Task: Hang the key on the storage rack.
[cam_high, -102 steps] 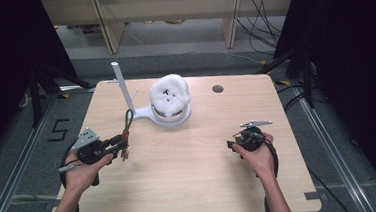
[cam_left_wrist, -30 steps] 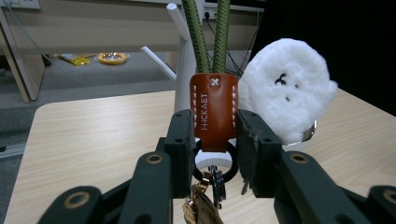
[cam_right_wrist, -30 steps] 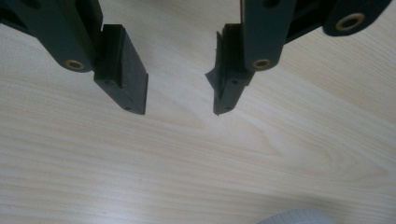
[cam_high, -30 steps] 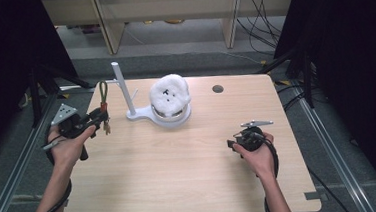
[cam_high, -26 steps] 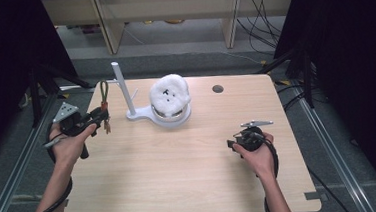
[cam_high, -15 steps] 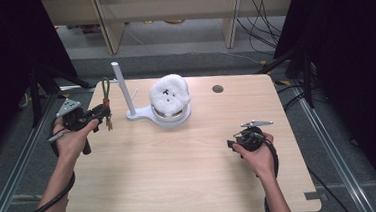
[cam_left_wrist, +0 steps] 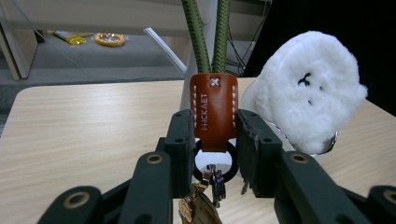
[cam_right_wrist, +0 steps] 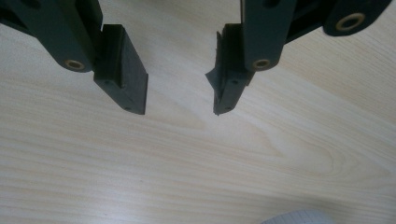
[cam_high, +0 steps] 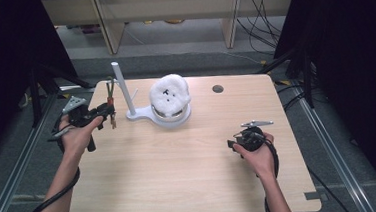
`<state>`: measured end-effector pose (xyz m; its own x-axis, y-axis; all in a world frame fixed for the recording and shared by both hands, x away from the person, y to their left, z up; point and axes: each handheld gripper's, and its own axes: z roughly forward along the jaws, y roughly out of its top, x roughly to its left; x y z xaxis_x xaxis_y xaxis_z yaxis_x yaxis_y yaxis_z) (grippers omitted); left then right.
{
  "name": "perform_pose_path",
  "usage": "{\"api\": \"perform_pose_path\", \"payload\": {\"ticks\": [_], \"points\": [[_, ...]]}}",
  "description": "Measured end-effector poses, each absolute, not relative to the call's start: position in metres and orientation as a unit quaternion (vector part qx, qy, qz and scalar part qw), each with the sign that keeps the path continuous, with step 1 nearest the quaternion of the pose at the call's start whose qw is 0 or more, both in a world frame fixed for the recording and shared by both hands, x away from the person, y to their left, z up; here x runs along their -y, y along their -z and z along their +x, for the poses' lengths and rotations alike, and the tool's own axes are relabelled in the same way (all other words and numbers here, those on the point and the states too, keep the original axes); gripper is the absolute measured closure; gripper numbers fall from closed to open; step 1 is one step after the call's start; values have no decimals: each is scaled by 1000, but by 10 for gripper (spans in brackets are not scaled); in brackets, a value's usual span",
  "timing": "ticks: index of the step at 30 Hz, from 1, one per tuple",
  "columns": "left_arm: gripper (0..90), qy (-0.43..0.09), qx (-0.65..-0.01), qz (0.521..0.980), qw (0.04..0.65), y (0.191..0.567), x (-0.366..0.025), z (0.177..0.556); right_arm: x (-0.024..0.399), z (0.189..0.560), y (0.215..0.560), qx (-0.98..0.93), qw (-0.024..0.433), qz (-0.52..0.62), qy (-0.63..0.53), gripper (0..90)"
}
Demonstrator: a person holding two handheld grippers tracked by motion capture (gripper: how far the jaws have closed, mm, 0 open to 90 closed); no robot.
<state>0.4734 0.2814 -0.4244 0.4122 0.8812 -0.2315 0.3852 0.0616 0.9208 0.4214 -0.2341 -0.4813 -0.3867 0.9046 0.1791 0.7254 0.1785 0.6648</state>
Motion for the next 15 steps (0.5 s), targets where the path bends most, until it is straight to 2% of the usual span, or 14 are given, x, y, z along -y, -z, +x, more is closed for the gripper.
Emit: {"api": "perform_pose_path", "payload": {"ticks": [15], "points": [[665, -226, -498, 650, 528, 433, -270, 484, 233, 420, 480, -755, 116, 546, -344, 558]]}}
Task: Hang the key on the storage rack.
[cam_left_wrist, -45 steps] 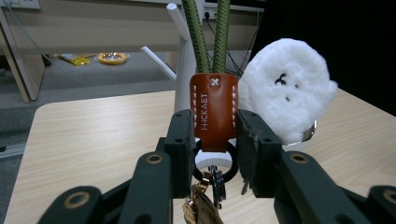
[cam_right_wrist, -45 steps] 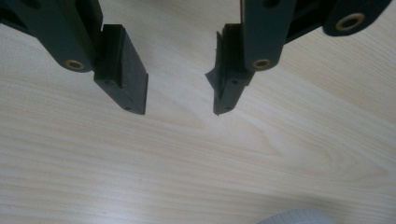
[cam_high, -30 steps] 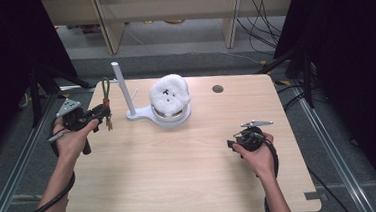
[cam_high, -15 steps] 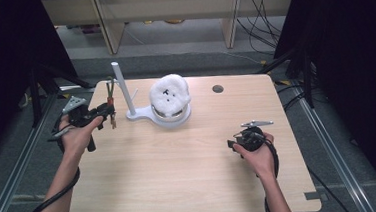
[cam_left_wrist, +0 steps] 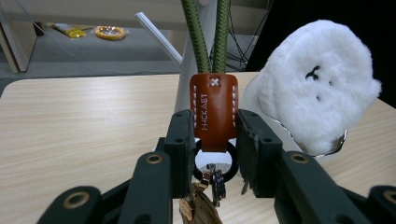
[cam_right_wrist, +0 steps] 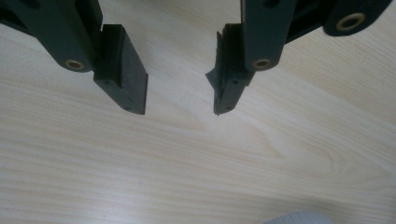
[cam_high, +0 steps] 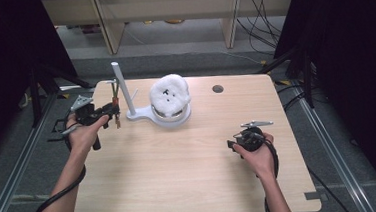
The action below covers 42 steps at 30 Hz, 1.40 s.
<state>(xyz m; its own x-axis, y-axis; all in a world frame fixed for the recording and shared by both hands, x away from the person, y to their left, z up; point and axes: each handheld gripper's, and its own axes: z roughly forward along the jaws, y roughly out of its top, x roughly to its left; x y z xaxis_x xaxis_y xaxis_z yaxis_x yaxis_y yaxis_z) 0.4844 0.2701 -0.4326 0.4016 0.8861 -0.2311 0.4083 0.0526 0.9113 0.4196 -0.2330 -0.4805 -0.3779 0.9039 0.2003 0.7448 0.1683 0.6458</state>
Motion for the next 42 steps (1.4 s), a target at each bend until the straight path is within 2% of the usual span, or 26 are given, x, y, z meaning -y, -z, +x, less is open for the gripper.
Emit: {"api": "perform_pose_path", "payload": {"ticks": [11, 14, 17, 25, 34, 42], "points": [[662, -234, -499, 654, 519, 440, -264, 491, 231, 420, 484, -747, 127, 543, -362, 555], [660, -237, -497, 656, 515, 441, -262, 492, 234, 420, 482, -755, 99, 537, -363, 554], [659, -239, -496, 659, 512, 443, -261, 493, 233, 419, 481, -756, 119, 543, -345, 554], [651, -244, -494, 662, 509, 445, -260, 496, 233, 419, 481, -756, 117, 544, -346, 553], [601, -256, -489, 663, 507, 445, -260, 492, 233, 419, 480, -751, 119, 549, -346, 549], [494, -269, -477, 666, 506, 448, -268, 471, 235, 418, 480, -749, 122, 551, -347, 546]]}}
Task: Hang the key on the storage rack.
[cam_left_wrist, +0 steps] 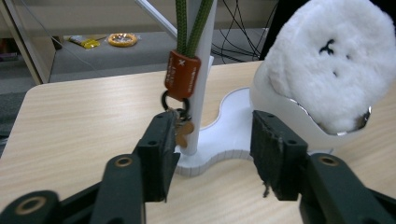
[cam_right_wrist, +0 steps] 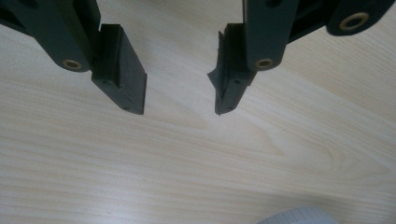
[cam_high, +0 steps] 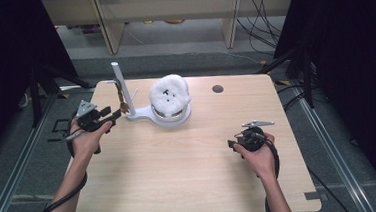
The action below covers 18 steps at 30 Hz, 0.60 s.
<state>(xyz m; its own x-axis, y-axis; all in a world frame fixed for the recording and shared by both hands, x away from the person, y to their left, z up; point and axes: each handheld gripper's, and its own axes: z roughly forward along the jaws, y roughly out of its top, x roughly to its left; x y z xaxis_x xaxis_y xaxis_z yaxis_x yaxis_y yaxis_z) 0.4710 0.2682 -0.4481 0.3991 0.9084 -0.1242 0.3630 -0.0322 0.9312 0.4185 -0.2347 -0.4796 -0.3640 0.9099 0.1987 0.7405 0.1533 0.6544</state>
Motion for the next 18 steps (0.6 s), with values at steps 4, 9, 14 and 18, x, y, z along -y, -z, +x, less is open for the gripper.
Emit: {"api": "perform_pose_path", "payload": {"ticks": [4, 9, 14, 18], "points": [[427, -269, -475, 669, 504, 457, -271, 452, 234, 419, 480, -749, 117, 550, -351, 544], [356, -265, -479, 676, 494, 479, -272, 424, 234, 418, 480, -749, 117, 549, -353, 542], [329, -259, -489, 671, 494, 503, -272, 400, 235, 420, 482, -755, 130, 536, -354, 538], [321, -256, -496, 662, 501, 515, -270, 387, 232, 419, 482, -751, 120, 546, -351, 533]]}}
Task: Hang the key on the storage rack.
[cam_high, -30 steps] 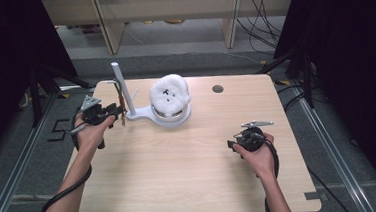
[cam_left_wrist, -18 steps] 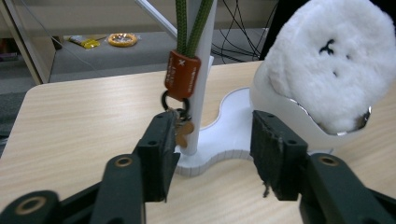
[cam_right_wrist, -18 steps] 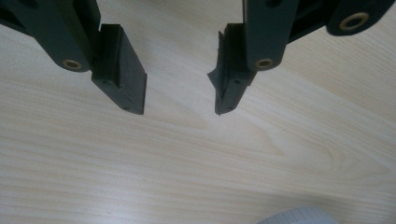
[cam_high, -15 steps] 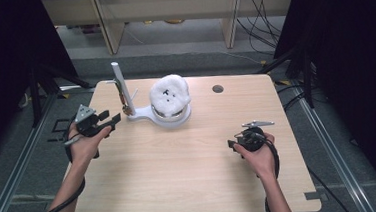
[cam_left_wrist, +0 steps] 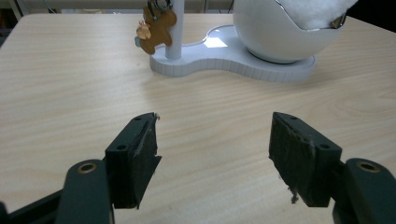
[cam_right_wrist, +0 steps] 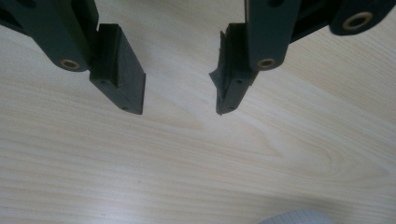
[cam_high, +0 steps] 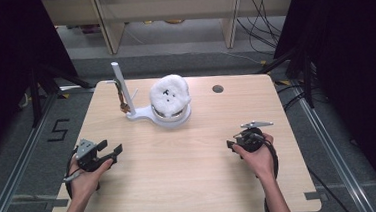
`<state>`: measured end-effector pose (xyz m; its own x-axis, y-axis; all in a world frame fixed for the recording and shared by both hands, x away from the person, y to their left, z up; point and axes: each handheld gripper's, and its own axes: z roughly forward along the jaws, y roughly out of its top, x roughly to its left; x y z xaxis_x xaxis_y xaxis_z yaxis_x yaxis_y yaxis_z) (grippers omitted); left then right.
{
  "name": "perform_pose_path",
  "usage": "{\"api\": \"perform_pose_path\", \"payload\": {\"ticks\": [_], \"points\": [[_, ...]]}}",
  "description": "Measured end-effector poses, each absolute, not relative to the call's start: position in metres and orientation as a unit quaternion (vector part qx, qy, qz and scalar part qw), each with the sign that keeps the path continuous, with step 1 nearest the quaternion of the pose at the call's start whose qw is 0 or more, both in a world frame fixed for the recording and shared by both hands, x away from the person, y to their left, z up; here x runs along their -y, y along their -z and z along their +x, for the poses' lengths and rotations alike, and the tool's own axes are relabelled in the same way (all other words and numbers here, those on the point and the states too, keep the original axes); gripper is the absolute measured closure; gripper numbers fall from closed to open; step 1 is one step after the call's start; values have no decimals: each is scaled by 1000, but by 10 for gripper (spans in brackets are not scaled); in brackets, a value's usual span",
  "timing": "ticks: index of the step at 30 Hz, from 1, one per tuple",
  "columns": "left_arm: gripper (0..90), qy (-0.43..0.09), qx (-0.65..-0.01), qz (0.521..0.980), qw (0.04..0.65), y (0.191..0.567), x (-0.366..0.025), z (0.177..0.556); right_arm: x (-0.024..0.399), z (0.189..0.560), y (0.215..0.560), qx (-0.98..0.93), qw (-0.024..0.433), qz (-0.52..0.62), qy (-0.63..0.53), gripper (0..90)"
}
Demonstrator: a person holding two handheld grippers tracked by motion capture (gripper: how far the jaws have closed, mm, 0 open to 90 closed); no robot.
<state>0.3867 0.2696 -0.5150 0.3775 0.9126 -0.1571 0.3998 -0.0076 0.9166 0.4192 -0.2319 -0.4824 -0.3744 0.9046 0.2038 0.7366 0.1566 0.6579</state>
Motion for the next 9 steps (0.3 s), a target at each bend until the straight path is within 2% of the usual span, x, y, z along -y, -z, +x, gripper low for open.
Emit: {"api": "perform_pose_path", "payload": {"ticks": [3, 9], "points": [[323, -263, -495, 656, 506, 520, -268, 381, 233, 420, 483, -756, 133, 536, -352, 529], [327, -264, -499, 649, 511, 524, -268, 376, 234, 419, 482, -751, 124, 540, -360, 519]]}}
